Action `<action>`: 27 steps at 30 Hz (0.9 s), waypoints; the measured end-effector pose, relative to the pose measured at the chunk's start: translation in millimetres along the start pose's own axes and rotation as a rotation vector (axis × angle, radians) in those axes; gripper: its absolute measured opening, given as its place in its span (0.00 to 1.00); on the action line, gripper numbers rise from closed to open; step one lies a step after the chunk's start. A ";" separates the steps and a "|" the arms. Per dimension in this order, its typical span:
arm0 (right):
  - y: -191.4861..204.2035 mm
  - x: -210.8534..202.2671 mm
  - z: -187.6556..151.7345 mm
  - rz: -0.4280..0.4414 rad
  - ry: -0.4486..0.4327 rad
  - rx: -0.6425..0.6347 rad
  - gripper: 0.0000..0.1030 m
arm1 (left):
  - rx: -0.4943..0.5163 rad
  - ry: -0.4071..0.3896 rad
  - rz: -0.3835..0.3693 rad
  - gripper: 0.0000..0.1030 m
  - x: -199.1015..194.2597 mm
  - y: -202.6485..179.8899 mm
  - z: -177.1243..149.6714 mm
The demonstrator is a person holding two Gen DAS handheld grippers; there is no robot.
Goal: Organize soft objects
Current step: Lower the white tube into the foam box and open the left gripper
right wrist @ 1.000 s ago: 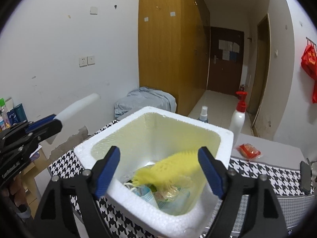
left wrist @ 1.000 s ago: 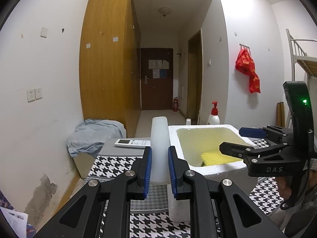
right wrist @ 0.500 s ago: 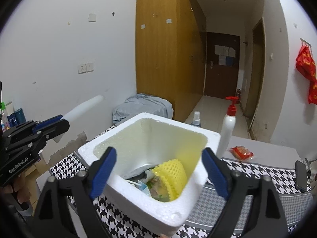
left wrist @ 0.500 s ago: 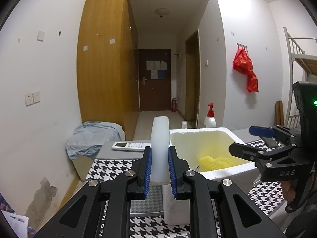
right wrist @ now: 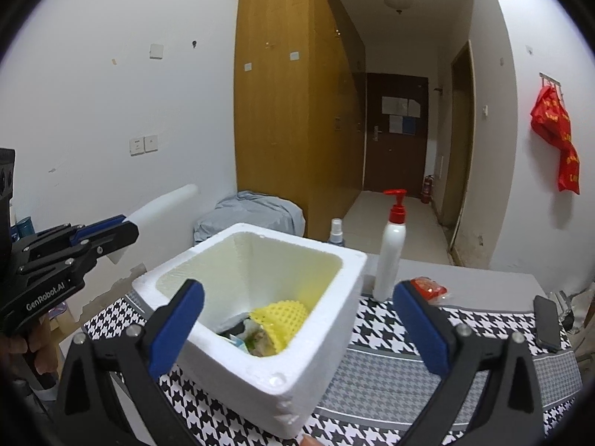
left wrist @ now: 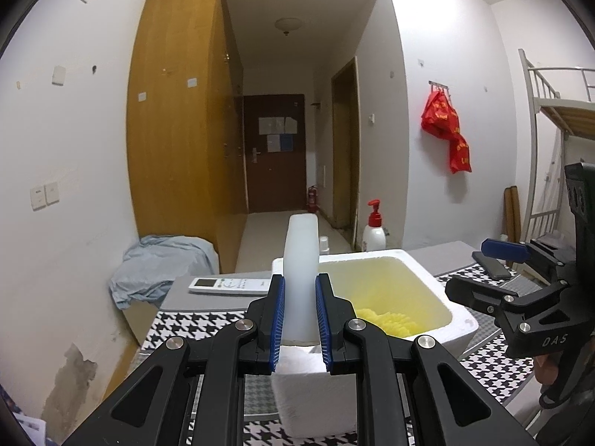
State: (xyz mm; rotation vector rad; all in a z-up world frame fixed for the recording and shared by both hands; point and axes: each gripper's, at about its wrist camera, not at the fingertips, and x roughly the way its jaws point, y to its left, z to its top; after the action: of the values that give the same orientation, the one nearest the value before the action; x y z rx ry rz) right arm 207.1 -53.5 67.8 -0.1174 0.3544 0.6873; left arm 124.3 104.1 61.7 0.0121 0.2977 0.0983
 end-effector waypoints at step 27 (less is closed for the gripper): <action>-45.7 -30.1 -17.8 -0.184 0.018 0.076 1.00 | 0.037 0.092 -0.141 0.18 56.7 -33.9 3.4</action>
State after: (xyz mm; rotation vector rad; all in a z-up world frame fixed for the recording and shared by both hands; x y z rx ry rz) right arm 209.7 -110.6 61.5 -0.0823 0.3812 0.4905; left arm 182.4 76.0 47.5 0.0237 0.3918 -0.0469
